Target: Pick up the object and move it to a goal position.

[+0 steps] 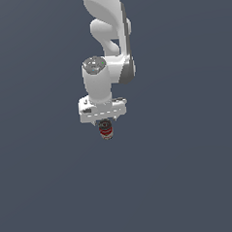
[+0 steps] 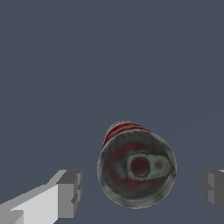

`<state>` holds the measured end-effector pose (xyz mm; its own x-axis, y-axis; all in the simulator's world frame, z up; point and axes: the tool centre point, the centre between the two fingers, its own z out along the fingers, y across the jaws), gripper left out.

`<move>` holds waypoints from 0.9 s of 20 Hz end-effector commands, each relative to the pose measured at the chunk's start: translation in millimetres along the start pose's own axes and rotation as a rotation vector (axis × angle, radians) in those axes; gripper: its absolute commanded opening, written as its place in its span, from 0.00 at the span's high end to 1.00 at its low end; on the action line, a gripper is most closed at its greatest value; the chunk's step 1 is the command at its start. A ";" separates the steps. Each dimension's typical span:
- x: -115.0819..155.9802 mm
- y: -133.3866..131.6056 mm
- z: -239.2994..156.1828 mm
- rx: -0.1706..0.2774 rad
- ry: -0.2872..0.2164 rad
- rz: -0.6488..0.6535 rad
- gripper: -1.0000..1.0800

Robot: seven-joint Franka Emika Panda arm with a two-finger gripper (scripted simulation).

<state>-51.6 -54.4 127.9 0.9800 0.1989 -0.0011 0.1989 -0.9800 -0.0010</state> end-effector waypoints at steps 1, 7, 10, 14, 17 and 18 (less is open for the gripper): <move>-1.1 0.8 0.5 -0.001 0.001 -0.006 0.04; -0.8 0.4 8.5 -0.001 0.000 -0.003 0.04; -1.5 0.6 21.4 -0.001 0.001 -0.004 0.04; -2.2 0.7 40.4 -0.001 0.001 -0.005 0.04; -1.8 0.9 48.3 -0.001 0.001 -0.006 0.04; -1.6 1.0 49.6 -0.001 0.001 -0.006 0.04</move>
<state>-53.6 -55.5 81.3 0.9789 0.2042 -0.0014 0.2042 -0.9789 -0.0005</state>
